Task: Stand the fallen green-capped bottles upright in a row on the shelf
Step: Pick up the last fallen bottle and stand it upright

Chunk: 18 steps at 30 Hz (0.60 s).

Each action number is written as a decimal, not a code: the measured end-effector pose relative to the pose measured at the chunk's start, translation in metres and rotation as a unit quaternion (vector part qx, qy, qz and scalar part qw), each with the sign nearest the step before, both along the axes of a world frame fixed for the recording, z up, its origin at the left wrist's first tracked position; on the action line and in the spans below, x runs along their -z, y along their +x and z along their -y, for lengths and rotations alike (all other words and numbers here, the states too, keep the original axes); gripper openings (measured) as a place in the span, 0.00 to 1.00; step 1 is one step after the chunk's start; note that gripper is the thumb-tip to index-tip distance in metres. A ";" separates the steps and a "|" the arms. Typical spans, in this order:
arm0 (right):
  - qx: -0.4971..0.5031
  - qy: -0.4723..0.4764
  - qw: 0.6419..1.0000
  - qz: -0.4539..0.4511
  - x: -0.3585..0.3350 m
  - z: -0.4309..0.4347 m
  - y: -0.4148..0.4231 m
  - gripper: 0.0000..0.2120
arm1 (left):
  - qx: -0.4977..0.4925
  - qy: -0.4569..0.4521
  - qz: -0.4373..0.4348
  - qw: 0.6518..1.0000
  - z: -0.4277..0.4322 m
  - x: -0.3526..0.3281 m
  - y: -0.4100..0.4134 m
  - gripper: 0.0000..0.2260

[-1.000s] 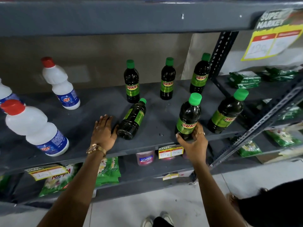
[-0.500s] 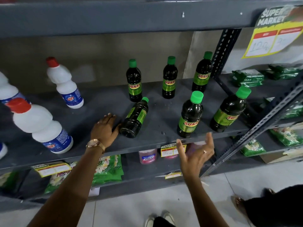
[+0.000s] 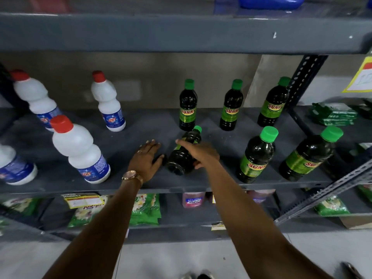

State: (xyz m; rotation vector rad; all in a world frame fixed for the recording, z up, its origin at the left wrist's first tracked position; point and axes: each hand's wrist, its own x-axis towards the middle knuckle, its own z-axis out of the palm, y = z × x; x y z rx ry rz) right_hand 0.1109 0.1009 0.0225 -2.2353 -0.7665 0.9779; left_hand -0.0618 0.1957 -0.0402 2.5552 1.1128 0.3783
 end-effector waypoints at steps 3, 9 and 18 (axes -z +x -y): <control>0.058 0.066 0.996 0.023 0.023 0.010 0.001 0.32 | -0.010 0.005 -0.001 1.000 -0.001 0.002 0.001 0.24; 0.162 0.320 0.933 -0.004 0.058 0.033 -0.004 0.37 | -0.018 0.026 0.011 0.999 -0.001 0.005 0.005 0.23; 0.069 0.439 0.893 0.066 0.055 -0.015 0.015 0.35 | -0.015 0.025 0.002 1.000 -0.004 0.006 0.002 0.24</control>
